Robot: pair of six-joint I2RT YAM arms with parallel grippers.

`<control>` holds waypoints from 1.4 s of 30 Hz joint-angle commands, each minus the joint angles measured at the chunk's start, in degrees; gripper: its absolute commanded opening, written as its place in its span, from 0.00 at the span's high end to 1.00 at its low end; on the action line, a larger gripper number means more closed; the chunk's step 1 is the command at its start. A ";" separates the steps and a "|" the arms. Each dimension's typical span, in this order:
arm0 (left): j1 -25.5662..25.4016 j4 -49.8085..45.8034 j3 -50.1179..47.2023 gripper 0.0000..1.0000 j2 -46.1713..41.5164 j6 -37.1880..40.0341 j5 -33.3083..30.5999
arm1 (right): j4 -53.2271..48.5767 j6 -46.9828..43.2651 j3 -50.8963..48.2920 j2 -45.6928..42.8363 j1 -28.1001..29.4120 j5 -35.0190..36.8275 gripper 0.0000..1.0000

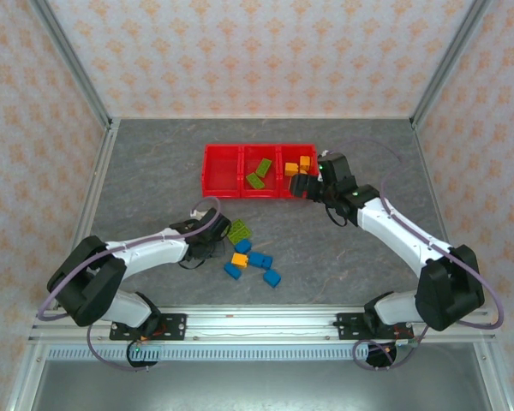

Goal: Sort the legos into containers by color
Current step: Pick up the lego from the middle-left of the table, then place the lego in the container.

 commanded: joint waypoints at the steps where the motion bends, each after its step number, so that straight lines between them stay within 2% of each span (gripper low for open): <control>1: 0.78 1.03 -0.53 0.71 -1.95 0.08 -0.01 | 0.73 -0.11 -0.28 -0.32 0.17 2.03 0.09; 8: -1.07 2.98 4.35 0.76 -8.45 0.08 1.28 | -1.16 0.71 0.77 -3.38 0.00 9.22 0.07; 14: -2.26 6.93 16.79 0.77 -5.54 4.12 0.24 | -1.16 2.28 0.39 -8.46 -0.62 13.33 0.06; 18: -2.29 11.86 27.14 0.76 2.94 7.55 1.06 | 0.14 2.91 -1.16 -12.52 -1.49 14.72 0.05; 22: -2.28 15.97 39.33 0.76 15.54 9.24 6.39 | 0.82 3.43 -3.08 -15.78 -1.91 14.28 0.05; 26: -2.51 15.98 51.33 0.76 27.68 9.68 8.16 | -0.57 3.22 -4.31 -19.03 -2.20 16.05 0.04; 32: -2.99 21.85 59.61 0.76 39.16 9.29 6.82 | 0.87 1.20 -7.33 -24.34 -2.55 13.87 0.03; 36: -2.99 23.32 61.78 0.67 42.54 9.74 4.75 | 0.25 0.76 -8.19 -26.03 -2.55 13.15 0.01; 39: -2.99 23.43 63.55 0.49 43.64 10.09 3.85 | -0.31 0.48 -8.66 -26.36 -2.64 12.79 0.00; 42: -2.99 25.22 63.42 0.26 42.58 9.58 4.83 | -0.34 -0.55 -8.52 -25.74 -2.64 10.15 0.00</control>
